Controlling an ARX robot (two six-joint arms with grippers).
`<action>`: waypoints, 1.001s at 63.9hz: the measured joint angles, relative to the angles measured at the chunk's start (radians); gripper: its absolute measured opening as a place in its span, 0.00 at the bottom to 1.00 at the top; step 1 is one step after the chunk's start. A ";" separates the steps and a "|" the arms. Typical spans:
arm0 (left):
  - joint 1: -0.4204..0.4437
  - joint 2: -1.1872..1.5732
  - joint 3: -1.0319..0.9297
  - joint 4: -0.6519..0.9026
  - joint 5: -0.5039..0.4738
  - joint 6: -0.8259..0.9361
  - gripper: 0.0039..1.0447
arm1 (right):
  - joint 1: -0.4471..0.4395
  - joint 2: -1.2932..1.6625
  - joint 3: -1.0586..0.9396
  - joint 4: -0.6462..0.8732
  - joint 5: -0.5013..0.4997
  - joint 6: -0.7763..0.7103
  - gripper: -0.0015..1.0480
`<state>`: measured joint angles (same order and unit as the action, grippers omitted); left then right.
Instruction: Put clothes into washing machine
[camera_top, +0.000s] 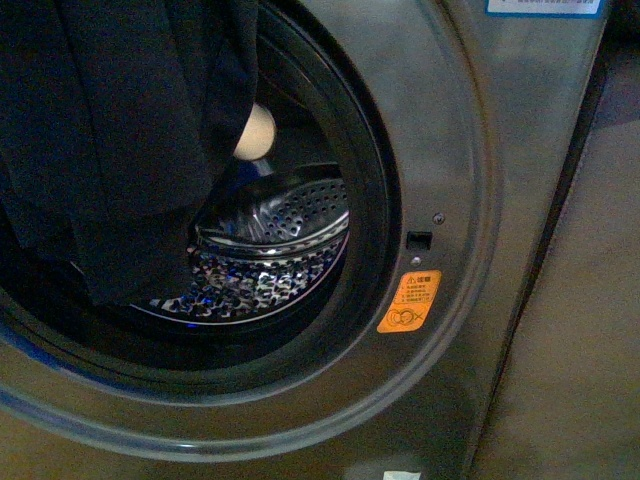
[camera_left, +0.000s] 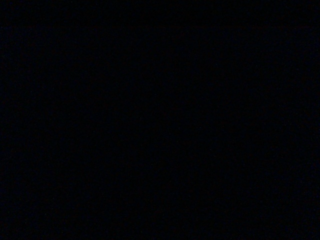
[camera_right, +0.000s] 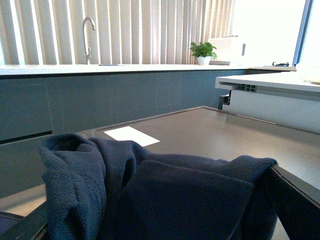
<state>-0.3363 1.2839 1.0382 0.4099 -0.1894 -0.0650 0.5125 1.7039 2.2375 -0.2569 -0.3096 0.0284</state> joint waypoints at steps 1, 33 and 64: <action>0.001 0.000 -0.003 0.002 0.002 0.000 0.07 | 0.000 0.000 0.000 0.000 0.000 0.000 0.93; 0.040 0.010 -0.026 0.038 0.081 -0.042 0.07 | 0.075 -0.380 -0.653 0.304 0.337 0.019 0.93; 0.060 0.043 -0.128 0.173 0.136 -0.043 0.07 | -0.093 -0.809 -1.452 0.463 0.438 0.236 0.93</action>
<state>-0.2768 1.3266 0.9104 0.5827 -0.0532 -0.1081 0.4198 0.8944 0.7860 0.2066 0.1287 0.2642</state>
